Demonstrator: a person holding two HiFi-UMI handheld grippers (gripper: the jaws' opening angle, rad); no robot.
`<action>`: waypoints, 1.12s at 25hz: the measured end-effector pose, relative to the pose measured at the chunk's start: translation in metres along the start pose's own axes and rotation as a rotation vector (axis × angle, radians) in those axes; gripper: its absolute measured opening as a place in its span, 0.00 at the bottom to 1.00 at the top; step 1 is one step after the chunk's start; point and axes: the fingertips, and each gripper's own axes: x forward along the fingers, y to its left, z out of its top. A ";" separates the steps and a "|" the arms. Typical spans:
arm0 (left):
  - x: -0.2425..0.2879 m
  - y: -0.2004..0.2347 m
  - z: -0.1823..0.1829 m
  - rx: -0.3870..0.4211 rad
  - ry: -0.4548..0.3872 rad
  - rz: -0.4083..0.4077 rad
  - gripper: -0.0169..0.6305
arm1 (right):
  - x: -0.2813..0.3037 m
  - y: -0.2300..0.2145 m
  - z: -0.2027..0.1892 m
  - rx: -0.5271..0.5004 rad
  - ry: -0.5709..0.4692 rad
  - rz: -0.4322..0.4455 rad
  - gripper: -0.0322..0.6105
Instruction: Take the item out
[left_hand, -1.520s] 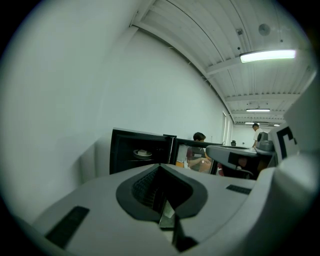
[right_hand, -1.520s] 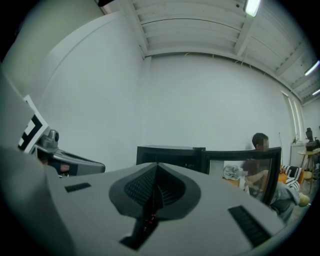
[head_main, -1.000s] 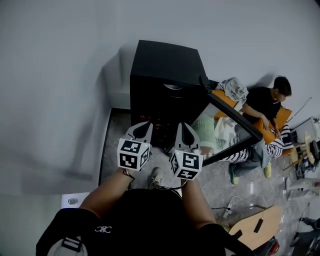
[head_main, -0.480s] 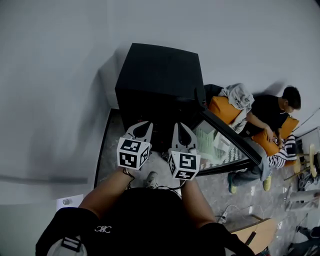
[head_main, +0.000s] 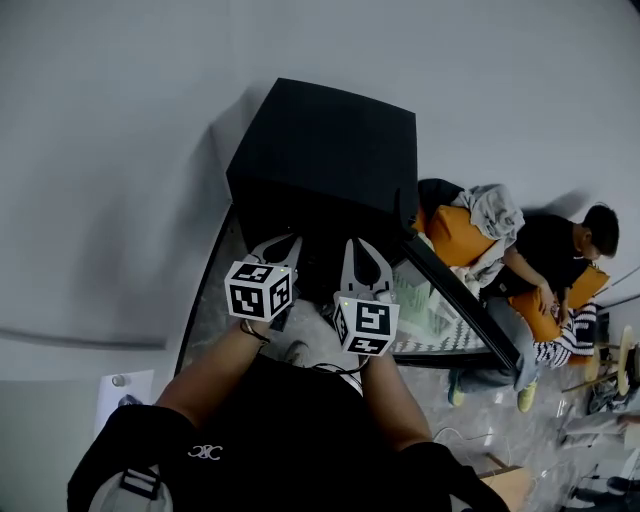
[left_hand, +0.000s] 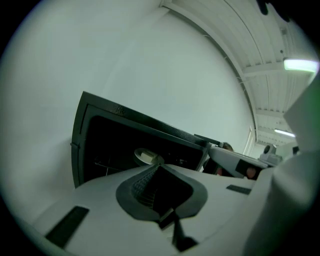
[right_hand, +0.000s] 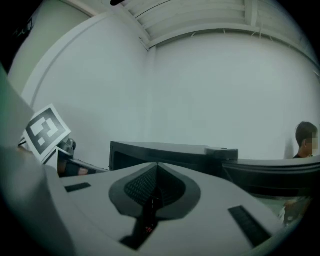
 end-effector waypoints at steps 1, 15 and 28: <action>0.002 0.003 0.000 -0.051 -0.009 -0.005 0.03 | 0.002 0.000 0.000 -0.002 0.000 0.009 0.06; 0.049 0.066 -0.016 -0.773 -0.199 -0.077 0.13 | 0.031 0.000 -0.006 -0.052 0.022 0.077 0.06; 0.097 0.109 -0.040 -0.943 -0.180 -0.033 0.23 | 0.050 0.001 -0.033 -0.135 0.106 0.073 0.06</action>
